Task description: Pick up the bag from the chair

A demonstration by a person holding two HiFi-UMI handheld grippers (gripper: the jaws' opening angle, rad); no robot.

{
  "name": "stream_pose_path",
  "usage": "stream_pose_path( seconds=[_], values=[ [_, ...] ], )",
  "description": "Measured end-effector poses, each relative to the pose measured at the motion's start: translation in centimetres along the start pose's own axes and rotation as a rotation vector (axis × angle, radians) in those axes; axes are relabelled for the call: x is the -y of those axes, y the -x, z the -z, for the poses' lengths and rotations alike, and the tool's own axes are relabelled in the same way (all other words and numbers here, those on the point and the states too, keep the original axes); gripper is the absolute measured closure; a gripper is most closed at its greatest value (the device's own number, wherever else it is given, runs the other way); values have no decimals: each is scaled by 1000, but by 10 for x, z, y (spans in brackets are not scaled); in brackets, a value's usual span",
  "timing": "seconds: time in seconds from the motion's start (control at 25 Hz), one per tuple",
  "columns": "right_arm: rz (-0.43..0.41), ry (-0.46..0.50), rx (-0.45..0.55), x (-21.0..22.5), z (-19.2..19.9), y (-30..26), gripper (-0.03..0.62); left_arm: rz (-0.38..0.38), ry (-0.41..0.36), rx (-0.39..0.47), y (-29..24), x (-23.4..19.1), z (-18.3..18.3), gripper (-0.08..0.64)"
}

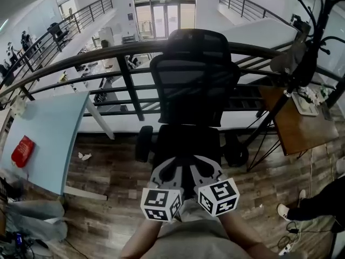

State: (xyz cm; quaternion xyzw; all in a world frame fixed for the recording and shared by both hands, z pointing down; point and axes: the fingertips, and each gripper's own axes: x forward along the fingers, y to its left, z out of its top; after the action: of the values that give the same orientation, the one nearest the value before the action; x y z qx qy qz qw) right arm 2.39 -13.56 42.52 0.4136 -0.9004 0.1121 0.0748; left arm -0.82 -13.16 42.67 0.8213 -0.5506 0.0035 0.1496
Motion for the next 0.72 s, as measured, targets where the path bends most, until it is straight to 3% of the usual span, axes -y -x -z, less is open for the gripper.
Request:
stream_pose_path(
  seconds=[0.72],
  values=[
    [-87,37,-13,-78,23,54,589,-39,18,27,95,15,18,555]
  ],
)
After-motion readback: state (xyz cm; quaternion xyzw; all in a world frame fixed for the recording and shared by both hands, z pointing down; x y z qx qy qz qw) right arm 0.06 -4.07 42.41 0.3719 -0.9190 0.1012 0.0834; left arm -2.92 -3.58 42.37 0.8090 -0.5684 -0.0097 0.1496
